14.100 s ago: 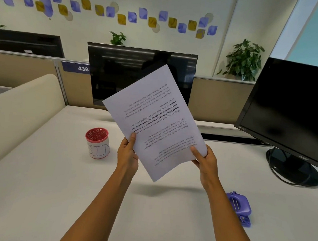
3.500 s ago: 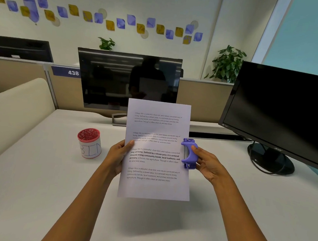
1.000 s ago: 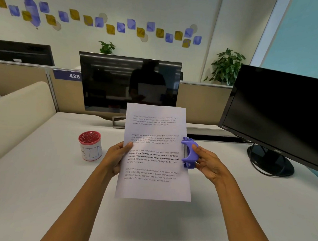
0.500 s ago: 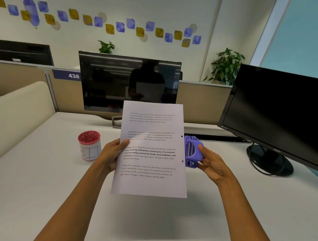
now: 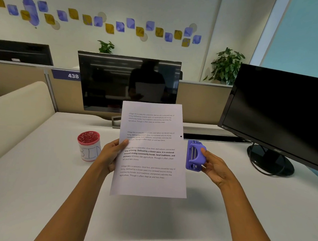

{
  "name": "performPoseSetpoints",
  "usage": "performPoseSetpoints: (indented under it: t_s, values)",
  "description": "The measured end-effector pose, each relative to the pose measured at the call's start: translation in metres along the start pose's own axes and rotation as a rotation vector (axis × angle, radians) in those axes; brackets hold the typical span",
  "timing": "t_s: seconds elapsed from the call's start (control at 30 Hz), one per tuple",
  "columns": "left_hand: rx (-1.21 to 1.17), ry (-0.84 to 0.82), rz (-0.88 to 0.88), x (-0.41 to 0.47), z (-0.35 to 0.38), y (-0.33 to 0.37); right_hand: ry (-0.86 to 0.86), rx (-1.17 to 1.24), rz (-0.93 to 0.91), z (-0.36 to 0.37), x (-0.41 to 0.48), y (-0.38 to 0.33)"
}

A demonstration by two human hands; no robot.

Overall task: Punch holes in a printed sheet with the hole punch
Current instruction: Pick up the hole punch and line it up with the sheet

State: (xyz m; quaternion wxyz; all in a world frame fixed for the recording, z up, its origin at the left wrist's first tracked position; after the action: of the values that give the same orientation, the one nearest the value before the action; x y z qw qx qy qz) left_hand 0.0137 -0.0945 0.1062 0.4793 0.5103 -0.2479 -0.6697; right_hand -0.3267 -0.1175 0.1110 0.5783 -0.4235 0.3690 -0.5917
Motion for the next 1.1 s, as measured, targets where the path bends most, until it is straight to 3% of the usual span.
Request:
performPoseSetpoints:
  t_s: [0.47,1.1]
  values:
    - [0.021,0.01,-0.019,0.007,0.008,-0.005,0.124,-0.052,0.069,-0.032,0.012,0.016]
    - [0.032,0.05,-0.036,0.017,0.014,-0.009,0.243,-0.298,0.338,-0.092,0.003,0.039]
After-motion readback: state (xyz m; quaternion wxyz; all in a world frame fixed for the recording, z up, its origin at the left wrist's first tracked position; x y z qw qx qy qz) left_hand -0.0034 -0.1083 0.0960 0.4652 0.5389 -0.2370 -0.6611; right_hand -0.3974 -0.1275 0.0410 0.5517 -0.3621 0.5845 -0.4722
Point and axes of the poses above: each hand's wrist, its own x-axis towards the middle knuckle, its own z-axis out of the palm, y = z × x, the point moved 5 cm from there along x, towards the middle knuckle, and after that the axes turned 15 degrees about -z, right-handed, at the moved point
